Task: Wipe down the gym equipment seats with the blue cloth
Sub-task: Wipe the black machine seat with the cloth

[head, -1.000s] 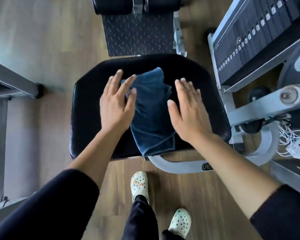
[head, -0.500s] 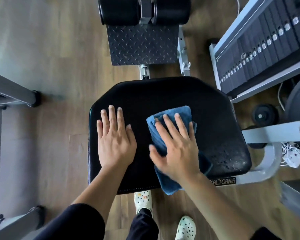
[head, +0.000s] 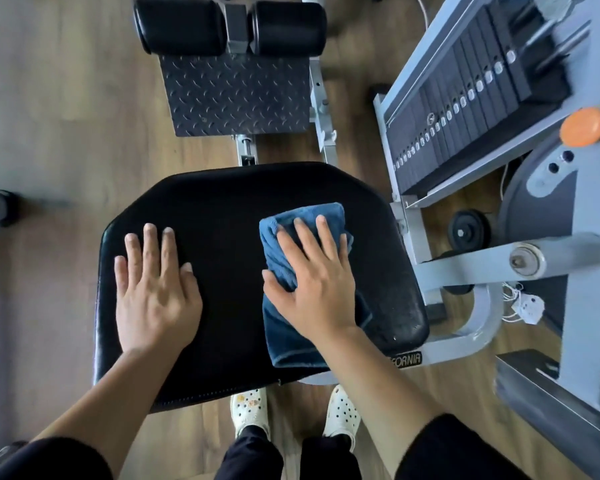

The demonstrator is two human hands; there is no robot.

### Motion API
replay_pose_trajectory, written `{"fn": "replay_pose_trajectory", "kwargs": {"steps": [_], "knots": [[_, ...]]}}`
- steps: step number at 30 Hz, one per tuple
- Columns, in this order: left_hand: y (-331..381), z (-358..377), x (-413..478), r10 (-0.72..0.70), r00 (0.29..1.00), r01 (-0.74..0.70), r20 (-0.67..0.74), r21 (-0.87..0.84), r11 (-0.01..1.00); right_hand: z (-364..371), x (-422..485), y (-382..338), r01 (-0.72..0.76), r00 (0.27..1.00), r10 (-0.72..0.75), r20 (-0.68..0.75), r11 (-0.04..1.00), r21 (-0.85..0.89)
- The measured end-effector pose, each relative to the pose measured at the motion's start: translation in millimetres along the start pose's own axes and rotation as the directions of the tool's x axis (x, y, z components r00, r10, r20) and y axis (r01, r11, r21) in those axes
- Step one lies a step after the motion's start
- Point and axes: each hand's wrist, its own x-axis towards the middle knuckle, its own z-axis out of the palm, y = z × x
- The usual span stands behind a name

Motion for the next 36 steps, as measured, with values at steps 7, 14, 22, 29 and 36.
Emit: {"fn": "replay_pose_trajectory", "kwargs": {"steps": [7, 14, 22, 29, 36], "knots": [[43.9, -0.9, -19.3, -0.068, 0.997, 0.069, 0.039, -0.03, 0.997, -28.4, -73.7, 55.0, -0.019, 0.996, 0.016, -0.089, 1.0, -0.025], [60.1, 11.1, -26.3, -0.085, 0.996, 0.084, 0.015, 0.06, 0.995, -25.6, -21.0, 72.7, -0.049, 0.998, 0.046, -0.053, 0.997, -0.058], [59.5, 13.1, -28.4, -0.099, 0.995, 0.096, 0.02, 0.1, 0.99, -32.1, -71.0, 82.8, 0.126, 0.988, -0.123, -0.088, 0.992, 0.028], [60.5, 14.1, -27.6, -0.1, 0.995, 0.098, 0.016, 0.1, 0.99, -26.2, -9.3, 88.8, -0.191, 0.974, 0.191, -0.124, 0.982, 0.008], [75.1, 1.8, -18.7, -0.12, 0.993, 0.12, -0.002, 0.069, 0.99, -31.3, -46.9, 95.4, -0.34, 0.924, 0.339, -0.175, 0.94, 0.026]]}}
